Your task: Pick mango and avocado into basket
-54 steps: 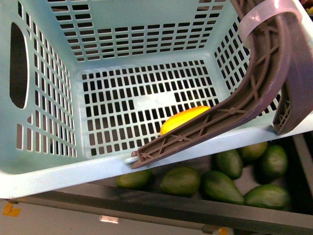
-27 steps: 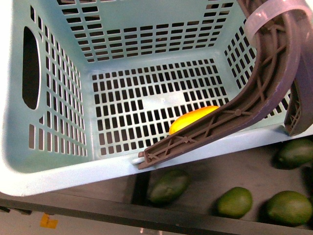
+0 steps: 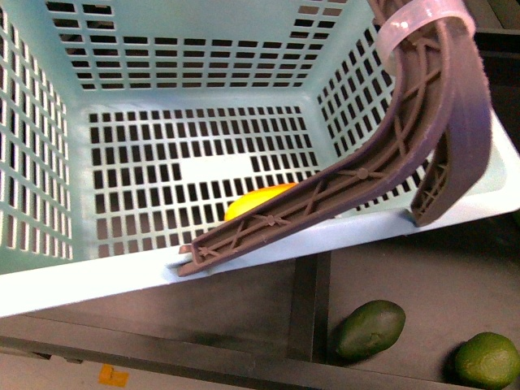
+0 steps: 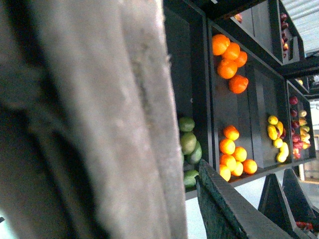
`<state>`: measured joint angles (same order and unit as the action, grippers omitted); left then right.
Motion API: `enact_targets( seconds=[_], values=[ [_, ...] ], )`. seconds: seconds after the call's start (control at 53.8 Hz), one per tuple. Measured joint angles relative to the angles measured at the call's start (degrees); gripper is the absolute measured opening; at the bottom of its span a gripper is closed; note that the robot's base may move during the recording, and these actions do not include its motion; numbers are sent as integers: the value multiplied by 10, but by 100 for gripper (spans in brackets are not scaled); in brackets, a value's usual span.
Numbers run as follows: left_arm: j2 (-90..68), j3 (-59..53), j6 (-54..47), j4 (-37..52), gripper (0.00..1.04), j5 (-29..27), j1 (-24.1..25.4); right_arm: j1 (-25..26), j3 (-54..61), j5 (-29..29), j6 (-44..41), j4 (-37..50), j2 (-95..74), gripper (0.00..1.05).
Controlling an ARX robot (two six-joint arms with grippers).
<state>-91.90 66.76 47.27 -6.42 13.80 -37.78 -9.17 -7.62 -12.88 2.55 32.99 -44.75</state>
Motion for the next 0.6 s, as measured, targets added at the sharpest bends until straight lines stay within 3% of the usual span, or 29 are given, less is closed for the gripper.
enact_targets(
  seconds=[0.037,0.112,0.186,0.391,0.595],
  values=[
    [0,0,1,0,28,2,-1,-12,-41,-86,42,-115,-8,96],
    [0,0,2,0,28,4,-3,-1,-96,-182,117,-263,-28,96],
    [0,0,1,0,28,9,-4,44,-116,-176,176,-356,-47,96],
    [0,0,2,0,28,13,-8,164,-129,-30,193,-276,-151,96],
    [0,0,5,0,28,5,-7,236,-157,34,142,-120,-345,96]
  ],
)
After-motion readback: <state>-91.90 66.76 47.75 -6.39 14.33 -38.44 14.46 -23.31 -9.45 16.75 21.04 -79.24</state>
